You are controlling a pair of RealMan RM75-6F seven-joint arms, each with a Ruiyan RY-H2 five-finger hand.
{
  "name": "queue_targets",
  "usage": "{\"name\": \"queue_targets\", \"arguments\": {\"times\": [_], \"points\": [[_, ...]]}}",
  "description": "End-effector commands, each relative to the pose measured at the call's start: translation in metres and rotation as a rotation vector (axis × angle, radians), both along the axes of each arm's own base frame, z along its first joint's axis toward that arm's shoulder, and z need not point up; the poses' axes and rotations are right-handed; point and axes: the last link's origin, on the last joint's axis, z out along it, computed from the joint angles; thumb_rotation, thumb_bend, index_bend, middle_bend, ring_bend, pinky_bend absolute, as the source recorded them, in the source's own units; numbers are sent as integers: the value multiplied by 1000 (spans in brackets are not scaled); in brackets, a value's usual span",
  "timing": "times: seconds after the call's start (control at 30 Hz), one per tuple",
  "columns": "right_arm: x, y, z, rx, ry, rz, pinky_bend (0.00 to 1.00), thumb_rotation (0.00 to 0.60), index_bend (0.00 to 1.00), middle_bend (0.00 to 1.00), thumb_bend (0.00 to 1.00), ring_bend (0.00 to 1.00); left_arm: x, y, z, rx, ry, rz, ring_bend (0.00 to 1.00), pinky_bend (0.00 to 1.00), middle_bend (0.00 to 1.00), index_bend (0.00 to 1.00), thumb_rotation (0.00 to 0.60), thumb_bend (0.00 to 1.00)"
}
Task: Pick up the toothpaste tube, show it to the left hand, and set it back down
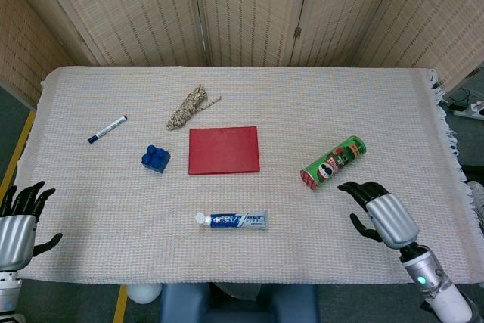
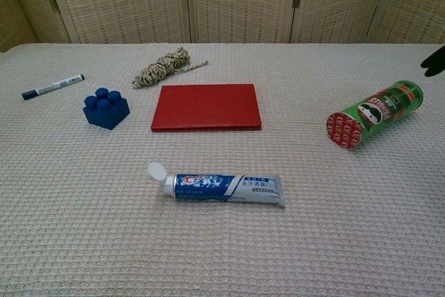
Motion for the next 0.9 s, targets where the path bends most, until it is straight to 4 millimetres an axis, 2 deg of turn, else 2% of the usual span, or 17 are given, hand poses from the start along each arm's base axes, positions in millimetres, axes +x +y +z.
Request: {"name": "queue_targets", "arguments": {"times": [0.03, 0.17, 0.27, 0.43, 0.53, 0.63, 0.9], "points": [[42, -16, -35, 95, 7, 96, 236, 600, 217, 242, 525, 287, 1, -1, 1, 2, -1, -1, 148, 0, 140, 218, 600, 187], [70, -33, -63, 155, 18, 131, 236, 600, 216, 240, 497, 287, 2, -4, 2, 3, -4, -5, 148, 0, 140, 218, 600, 187], [91, -43, -84, 194, 9, 142, 236, 600, 216, 236, 378, 278, 1, -7, 3, -2, 4, -3, 148, 0, 140, 218, 600, 187], [117, -50, -123, 248, 50, 166, 221, 600, 212, 229, 284, 265, 1, -9, 4, -1, 5, 0, 148, 0, 140, 218, 600, 187], [127, -53, -145, 275, 88, 176, 218, 600, 180, 217, 236, 248, 2, -10, 4, -2, 8, 2, 148, 0, 140, 218, 600, 187], [136, -57, -163, 284, 116, 181, 218, 600, 176, 215, 236, 247, 2, -11, 4, -3, 7, 3, 148, 0, 140, 218, 600, 187], [151, -64, -198, 297, 161, 187, 218, 600, 177, 219, 236, 246, -1, -12, 3, -15, -4, 14, 148, 0, 140, 218, 600, 188]]}}
